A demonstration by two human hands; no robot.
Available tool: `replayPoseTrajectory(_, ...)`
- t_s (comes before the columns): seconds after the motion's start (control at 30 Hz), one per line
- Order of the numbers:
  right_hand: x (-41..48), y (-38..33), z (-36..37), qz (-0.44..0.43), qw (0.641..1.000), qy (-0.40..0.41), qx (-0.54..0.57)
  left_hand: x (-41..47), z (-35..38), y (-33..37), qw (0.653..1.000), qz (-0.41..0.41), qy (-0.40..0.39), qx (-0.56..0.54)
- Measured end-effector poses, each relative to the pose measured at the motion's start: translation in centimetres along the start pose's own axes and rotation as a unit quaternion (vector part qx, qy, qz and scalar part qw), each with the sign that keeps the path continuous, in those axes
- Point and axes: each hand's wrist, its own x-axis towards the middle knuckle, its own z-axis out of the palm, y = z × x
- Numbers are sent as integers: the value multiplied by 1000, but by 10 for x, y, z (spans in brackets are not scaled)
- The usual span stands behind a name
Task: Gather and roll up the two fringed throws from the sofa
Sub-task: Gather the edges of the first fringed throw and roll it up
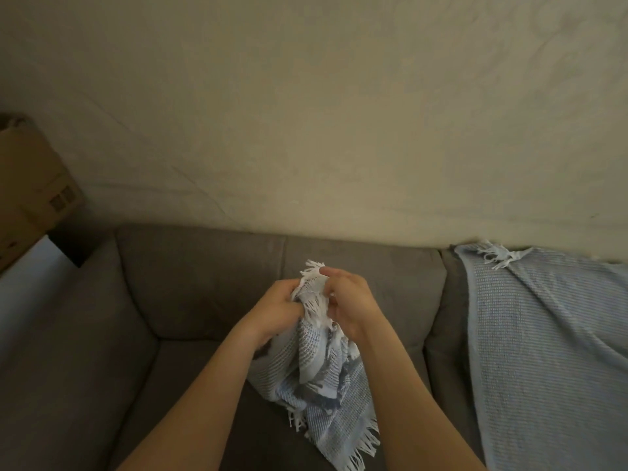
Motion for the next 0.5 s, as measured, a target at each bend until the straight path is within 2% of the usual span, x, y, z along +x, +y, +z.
replayPoseTrajectory(0.1,-5,1,-8,-52,997,-45,-41,1,-4,-1,999,-25,18,-42)
replayPoseTrajectory(0.17,-4,5,-14,-115,986,-31,-117,4,-8,-1,997,-33,26,-62)
replayPoseTrajectory(0.3,1,8,-20,-234,914,63,-327,9,-15,2,998,-29,12,-55)
replayPoseTrajectory(0.43,9,8,-16,-329,856,84,-391,13,-17,3,999,-21,-15,-45)
replayPoseTrajectory(0.5,12,8,-13,-339,842,67,-414,14,-17,3,999,-15,-24,-41)
